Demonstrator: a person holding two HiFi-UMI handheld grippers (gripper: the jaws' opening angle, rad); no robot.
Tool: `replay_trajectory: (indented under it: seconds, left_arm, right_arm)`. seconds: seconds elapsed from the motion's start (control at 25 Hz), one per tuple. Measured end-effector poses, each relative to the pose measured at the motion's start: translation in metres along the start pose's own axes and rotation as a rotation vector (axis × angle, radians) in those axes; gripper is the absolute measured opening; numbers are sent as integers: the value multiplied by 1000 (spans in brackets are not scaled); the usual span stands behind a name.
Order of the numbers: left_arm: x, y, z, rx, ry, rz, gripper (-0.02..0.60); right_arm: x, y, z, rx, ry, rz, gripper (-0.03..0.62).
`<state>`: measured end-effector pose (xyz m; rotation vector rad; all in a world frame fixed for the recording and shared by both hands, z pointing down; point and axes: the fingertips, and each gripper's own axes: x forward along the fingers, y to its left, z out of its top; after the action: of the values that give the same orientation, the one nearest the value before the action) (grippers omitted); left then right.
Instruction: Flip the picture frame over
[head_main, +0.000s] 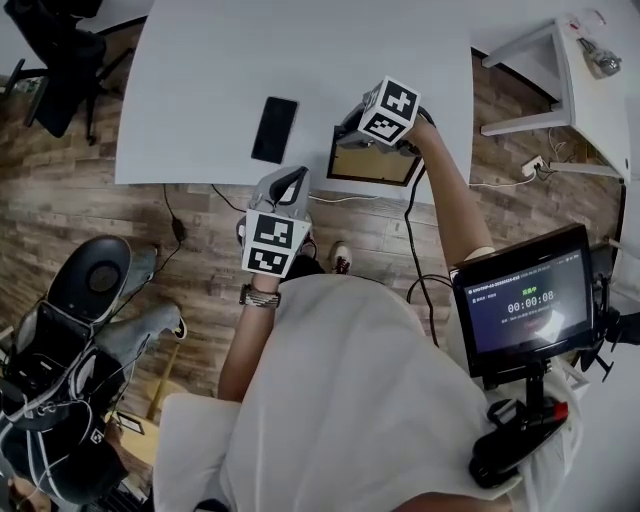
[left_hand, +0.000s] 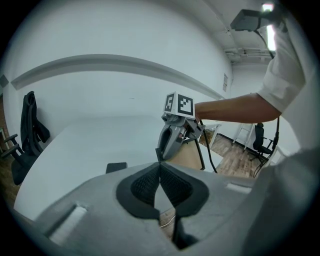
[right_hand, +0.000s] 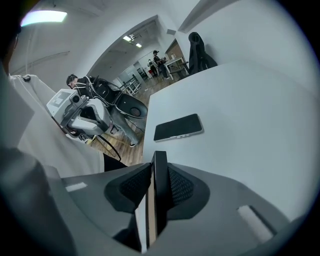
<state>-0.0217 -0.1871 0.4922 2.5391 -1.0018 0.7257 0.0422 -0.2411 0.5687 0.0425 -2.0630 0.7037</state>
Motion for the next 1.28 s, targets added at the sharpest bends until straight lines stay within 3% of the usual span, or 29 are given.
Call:
replay_trajectory:
  seconds: [0.28,0.68,1.28]
  left_arm:
    - [17,24,-27,-21,32,-24,6]
    - [5,25,-37,-36,60,-20,6]
    - [-6,20,-50,-47,92,-10,6]
  right_arm:
    - [32,-32,4,47,-32,12,112]
    - [44,-29,-2,63,-66,92,131]
    - [59,-40,-8,36,-36,-1,184]
